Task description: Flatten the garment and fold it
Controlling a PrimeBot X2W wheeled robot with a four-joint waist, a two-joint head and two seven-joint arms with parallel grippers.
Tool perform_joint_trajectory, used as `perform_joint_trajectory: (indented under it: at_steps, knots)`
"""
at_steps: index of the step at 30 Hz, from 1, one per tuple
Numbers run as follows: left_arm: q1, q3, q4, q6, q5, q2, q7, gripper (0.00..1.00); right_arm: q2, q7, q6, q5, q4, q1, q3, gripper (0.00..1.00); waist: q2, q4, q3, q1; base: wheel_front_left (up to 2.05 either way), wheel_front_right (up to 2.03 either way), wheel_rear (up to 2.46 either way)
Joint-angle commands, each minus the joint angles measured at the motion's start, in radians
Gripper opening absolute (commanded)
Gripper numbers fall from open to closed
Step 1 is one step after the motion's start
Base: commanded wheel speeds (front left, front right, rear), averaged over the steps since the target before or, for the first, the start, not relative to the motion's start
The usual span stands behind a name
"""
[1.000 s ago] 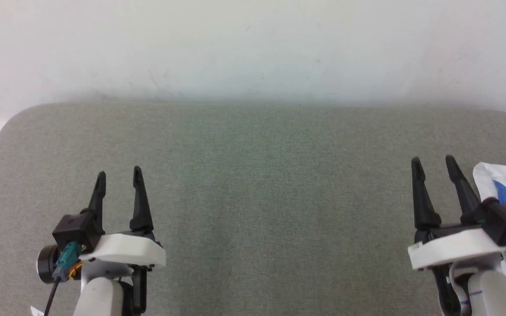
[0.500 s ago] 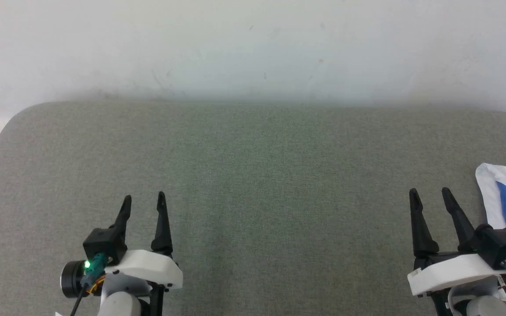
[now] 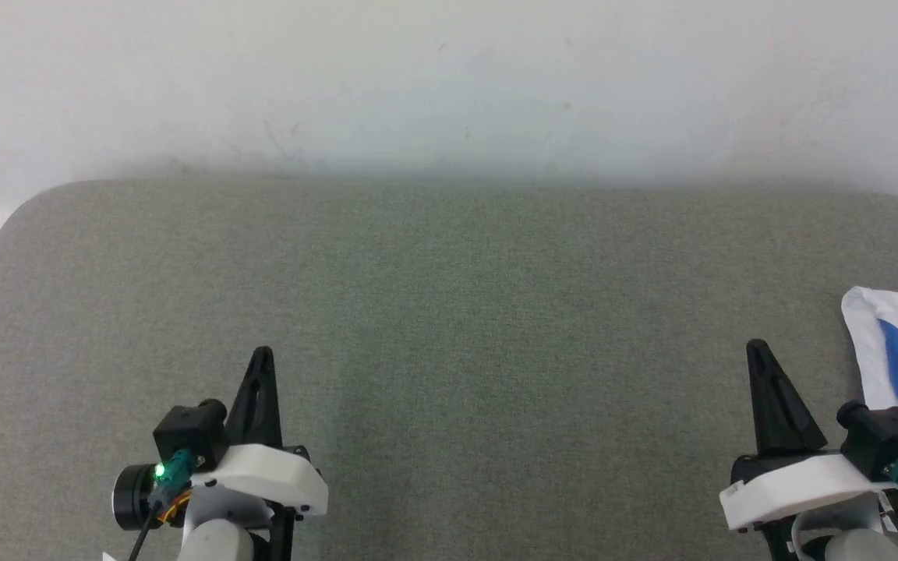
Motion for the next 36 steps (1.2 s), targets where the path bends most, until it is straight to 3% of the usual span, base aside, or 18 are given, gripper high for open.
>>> perform_joint_trajectory:
  at_steps: [1,36]
  knots:
    - [0.005,0.002,-0.008,-0.002,0.006,0.0,0.004,0.0,0.0,0.006,0.0,-0.007,-0.006,0.001,0.0,0.0,-0.0001,-0.001,0.0,0.0,0.0,0.0,0.0]
    - [0.038,0.02,-0.091,-0.019,0.063,-0.003,0.076,0.0,0.001,0.078,0.0,-0.063,-0.054,0.006,0.01,0.0,-0.0001,-0.019,0.002,0.0,0.0,0.0,0.0]
